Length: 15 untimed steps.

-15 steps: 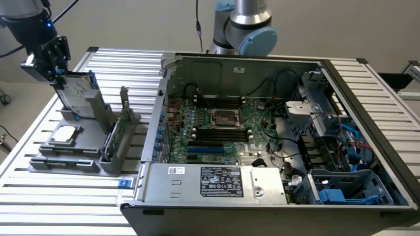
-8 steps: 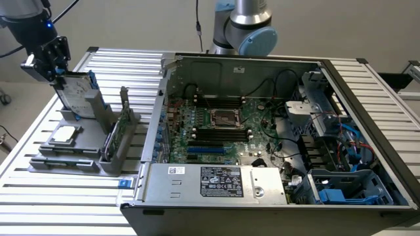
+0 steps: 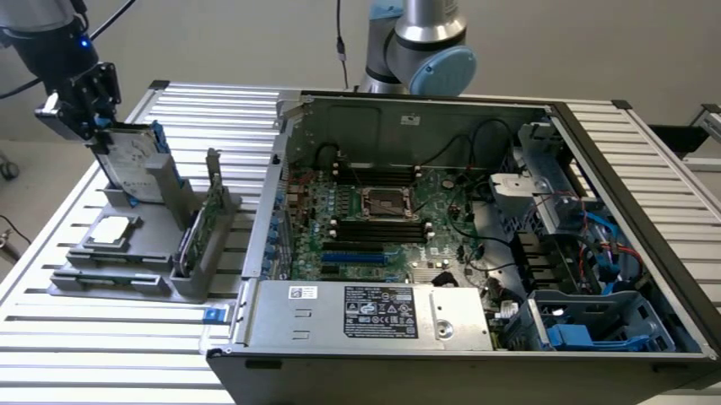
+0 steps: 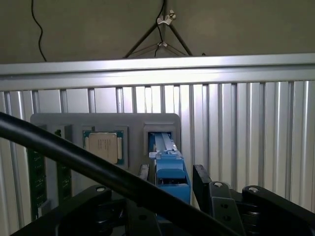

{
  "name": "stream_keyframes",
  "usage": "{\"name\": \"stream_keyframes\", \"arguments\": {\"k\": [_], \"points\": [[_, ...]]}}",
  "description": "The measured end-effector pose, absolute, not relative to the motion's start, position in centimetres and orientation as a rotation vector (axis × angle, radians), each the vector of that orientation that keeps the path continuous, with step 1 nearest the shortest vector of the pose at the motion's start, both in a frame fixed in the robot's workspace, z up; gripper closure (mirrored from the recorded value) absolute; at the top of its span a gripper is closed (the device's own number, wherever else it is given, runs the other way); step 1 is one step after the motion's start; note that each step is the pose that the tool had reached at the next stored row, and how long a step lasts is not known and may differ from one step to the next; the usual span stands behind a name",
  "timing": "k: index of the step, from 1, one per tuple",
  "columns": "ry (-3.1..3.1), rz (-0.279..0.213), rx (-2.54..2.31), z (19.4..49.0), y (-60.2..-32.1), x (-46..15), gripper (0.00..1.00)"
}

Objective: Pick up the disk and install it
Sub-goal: 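Pick up the disk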

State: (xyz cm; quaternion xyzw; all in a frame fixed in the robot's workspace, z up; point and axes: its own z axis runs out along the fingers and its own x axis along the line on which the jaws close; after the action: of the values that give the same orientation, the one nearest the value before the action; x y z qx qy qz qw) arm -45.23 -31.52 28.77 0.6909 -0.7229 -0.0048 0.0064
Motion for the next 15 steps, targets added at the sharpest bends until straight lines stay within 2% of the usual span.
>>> {"name": "stream_keyframes", "arguments": {"k": [2, 3, 4, 5, 15], "points": [[-2.261, -0.015, 2.161, 28.77, -31.52, -45.23, 0.54], [-2.261, -0.015, 2.161, 28.78, -31.52, -45.23, 0.60], [-2.261, -0.015, 2.161, 28.77, -31.51, -45.23, 0.60], [-2.261, -0.015, 2.160, 28.77, -31.51, -45.23, 0.67], [-2.262, -0.015, 2.160, 28.77, -31.51, -45.23, 0.67]]}}
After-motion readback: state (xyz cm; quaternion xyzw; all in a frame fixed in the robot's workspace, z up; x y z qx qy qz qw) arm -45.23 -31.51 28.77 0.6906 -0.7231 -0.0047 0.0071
